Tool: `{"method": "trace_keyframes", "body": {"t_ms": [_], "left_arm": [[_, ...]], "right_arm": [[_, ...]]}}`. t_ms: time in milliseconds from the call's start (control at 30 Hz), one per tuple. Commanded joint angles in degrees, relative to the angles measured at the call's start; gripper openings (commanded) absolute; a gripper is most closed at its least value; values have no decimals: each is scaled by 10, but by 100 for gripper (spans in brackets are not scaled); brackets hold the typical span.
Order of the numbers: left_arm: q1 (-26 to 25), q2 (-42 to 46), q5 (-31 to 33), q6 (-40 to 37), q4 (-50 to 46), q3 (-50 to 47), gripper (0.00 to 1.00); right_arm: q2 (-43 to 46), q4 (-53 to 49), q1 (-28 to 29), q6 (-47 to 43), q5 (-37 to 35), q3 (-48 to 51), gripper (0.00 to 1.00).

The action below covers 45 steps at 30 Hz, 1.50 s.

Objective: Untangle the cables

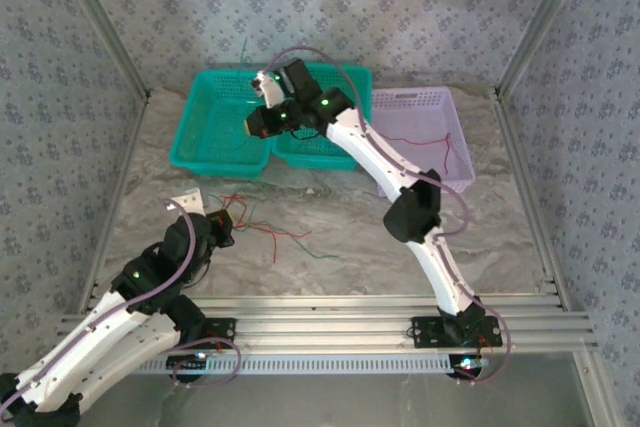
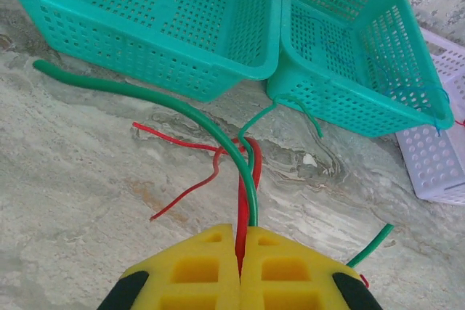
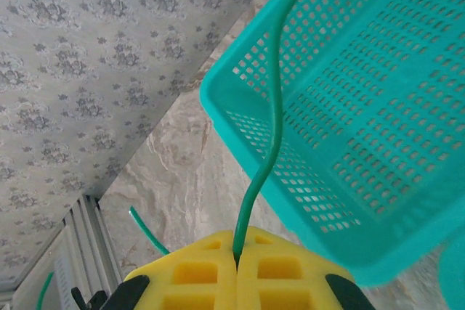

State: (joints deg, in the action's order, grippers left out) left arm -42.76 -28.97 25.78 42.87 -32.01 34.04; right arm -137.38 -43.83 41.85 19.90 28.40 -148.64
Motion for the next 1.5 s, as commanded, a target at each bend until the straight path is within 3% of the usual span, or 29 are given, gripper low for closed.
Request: {"method": "trace_keyframes", "body": {"t_ms": [0, 167, 500, 733, 967, 1200, 1467], "left_arm": [[2, 7, 18, -11, -2, 17, 0], [2, 7, 12, -8, 4, 11, 0], [2, 8, 7, -1, 10, 2, 0], [2, 8, 1, 4, 10, 1, 0], [2, 8, -3, 3, 8, 4, 0], [2, 8, -5, 3, 6, 11, 0], [2, 6, 2, 51, 42, -7, 0]], "right_arm": [[-64, -38, -13, 34, 53, -59, 0], [-121, 22, -20, 71, 88, -62, 0], [-162, 42, -25, 90, 70, -62, 0], [-159, 39, -26, 91, 68, -61, 25], [-138, 35, -26, 84, 45, -60, 31], [-45, 52, -36, 54, 27, -19, 43], [191, 161, -54, 17, 41, 270, 49]]}}
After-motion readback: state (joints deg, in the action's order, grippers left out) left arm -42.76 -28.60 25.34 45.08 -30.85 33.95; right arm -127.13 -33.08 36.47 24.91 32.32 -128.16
